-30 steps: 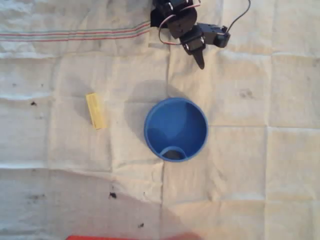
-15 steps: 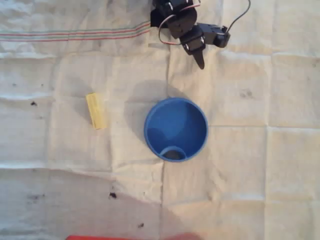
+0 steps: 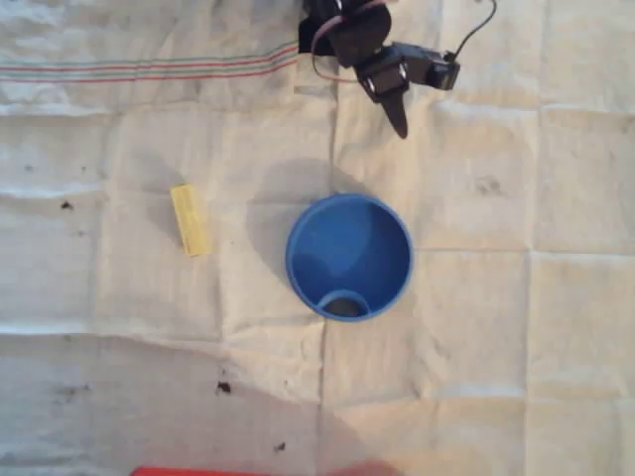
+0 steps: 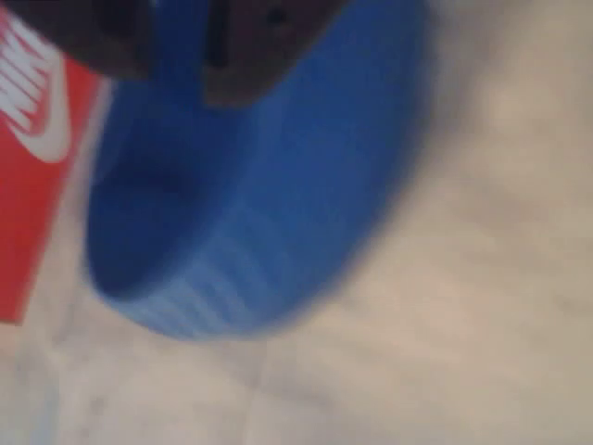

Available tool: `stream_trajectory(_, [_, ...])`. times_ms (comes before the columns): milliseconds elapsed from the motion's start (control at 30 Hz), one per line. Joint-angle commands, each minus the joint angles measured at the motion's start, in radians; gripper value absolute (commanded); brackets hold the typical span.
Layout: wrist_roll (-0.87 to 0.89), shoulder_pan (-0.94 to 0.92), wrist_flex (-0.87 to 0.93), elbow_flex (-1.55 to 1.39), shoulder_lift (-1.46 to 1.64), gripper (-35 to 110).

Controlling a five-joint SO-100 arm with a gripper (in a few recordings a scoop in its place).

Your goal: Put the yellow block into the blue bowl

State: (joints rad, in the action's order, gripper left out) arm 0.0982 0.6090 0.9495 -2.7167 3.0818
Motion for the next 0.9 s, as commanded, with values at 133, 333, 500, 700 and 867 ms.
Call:
stream_trajectory(133, [0.012, -0.023, -0.009, 0.5, -0.569, 0])
stream_trajectory(333, [0.012, -0.135, -0.008, 0.882, -0.992, 0])
stream_trajectory(500, [0.006, -0.267, 0.0, 1.144, -1.269, 0])
stream_trajectory(700, [0.012, -0.414, 0.124, 1.378, -1.497, 0])
stream_trajectory(867, [0.012, -0.495, 0.255, 1.551, -1.649, 0])
